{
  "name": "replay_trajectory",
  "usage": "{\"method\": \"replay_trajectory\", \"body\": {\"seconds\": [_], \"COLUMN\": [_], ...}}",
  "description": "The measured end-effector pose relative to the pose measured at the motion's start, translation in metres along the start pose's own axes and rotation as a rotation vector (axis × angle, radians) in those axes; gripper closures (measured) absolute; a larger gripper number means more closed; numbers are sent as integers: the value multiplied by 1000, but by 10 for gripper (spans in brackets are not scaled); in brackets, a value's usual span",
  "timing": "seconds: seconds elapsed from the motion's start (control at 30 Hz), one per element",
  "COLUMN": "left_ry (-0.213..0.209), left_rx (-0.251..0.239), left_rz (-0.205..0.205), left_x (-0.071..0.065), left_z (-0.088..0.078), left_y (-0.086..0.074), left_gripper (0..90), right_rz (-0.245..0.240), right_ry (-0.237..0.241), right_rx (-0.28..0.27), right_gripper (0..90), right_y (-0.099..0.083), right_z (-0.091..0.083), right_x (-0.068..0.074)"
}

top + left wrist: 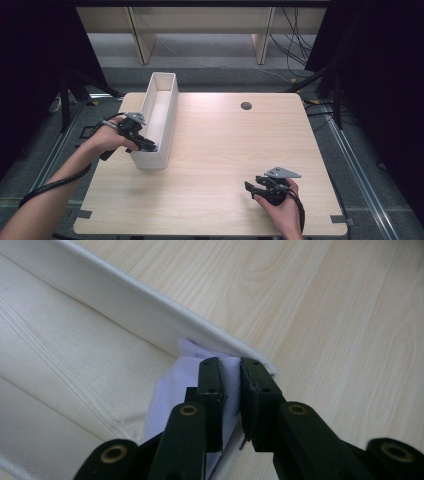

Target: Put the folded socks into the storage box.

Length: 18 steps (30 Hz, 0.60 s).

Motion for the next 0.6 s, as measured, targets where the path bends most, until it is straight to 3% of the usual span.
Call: {"method": "replay_trajectory", "body": {"seconds": [0.17,0.2,0.3,0.33,0.37,0.4,0.43,0.47,0.57,0.6], "left_ry": [-1,2,-3,4,8,11,11,7,1,-2], "left_rx": [-4,-8,-10,-13,-15,-20,-20,-23,-31,-27], "left_rz": [-15,-18,-20,1,15,16,16,11,-2,-8], "left_x": [1,1,0,0,-1,-2,-2,-3,-4,-3], "left_z": [-4,-5,-6,-6,-7,-8,-8,-8,-10,-10], "left_y": [2,3,3,3,2,2,2,2,1,-1], "left_gripper": [770,767,756,756,752,748,743,743,729,726], "right_rz": [-24,2,14,16,-23,10,10,-27,-26,2], "right_ry": [-10,-1,5,6,-10,3,3,-16,-17,-2], "right_rx": [1,-4,-5,-2,4,3,3,11,10,-1], "right_gripper": [479,478,478,478,477,476,476,476,474,473], "right_y": [0,-1,-1,-1,0,-1,-1,-1,-1,-1], "right_z": [0,1,1,1,0,1,1,0,0,2], "right_x": [-2,1,2,2,-1,2,2,-2,-1,2]}}
Point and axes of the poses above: each handheld gripper's, and its own axes: z roughly forward along the jaws, y roughly out of its top, x roughly to its left, the point moved 8 cm from there along z, roughly forward along the jaws, and after that the axes turned 7 degrees about y, right-handed, at the moved point
